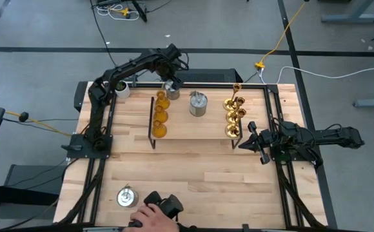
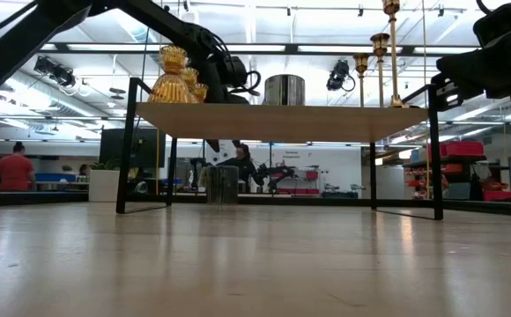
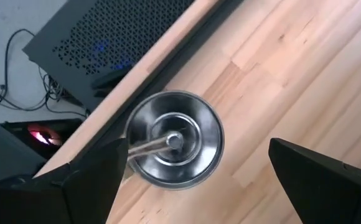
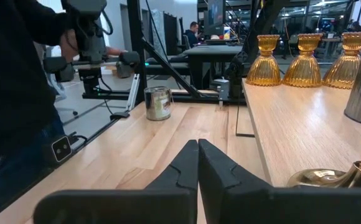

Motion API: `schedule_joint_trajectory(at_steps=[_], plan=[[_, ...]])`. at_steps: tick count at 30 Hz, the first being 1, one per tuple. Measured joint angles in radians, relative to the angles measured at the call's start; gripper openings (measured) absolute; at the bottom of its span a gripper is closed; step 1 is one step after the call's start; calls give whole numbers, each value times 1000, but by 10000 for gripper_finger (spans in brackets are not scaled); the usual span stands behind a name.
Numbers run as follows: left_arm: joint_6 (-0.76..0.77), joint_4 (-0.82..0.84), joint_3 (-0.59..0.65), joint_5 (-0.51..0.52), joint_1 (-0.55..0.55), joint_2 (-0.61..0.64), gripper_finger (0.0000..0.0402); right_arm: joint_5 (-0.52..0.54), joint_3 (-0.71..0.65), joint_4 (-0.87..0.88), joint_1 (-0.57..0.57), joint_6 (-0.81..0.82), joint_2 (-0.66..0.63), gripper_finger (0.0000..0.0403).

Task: Pick & Place candle stick holders
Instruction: Put the top scented candle on the shelf

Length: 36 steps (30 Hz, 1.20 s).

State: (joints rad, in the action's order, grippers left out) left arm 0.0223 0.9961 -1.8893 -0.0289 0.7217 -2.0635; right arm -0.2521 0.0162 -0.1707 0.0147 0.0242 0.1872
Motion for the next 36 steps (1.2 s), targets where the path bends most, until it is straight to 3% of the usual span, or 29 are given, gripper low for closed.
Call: schedule_joint_trajectory(at_steps=[27,36], plan=[[-36,-19,0,111,-27,-45,400,0,0,0,0,0,0,13],[-60,-20,0,105,-26,-91,400,0,0,0,0,0,0,13]])
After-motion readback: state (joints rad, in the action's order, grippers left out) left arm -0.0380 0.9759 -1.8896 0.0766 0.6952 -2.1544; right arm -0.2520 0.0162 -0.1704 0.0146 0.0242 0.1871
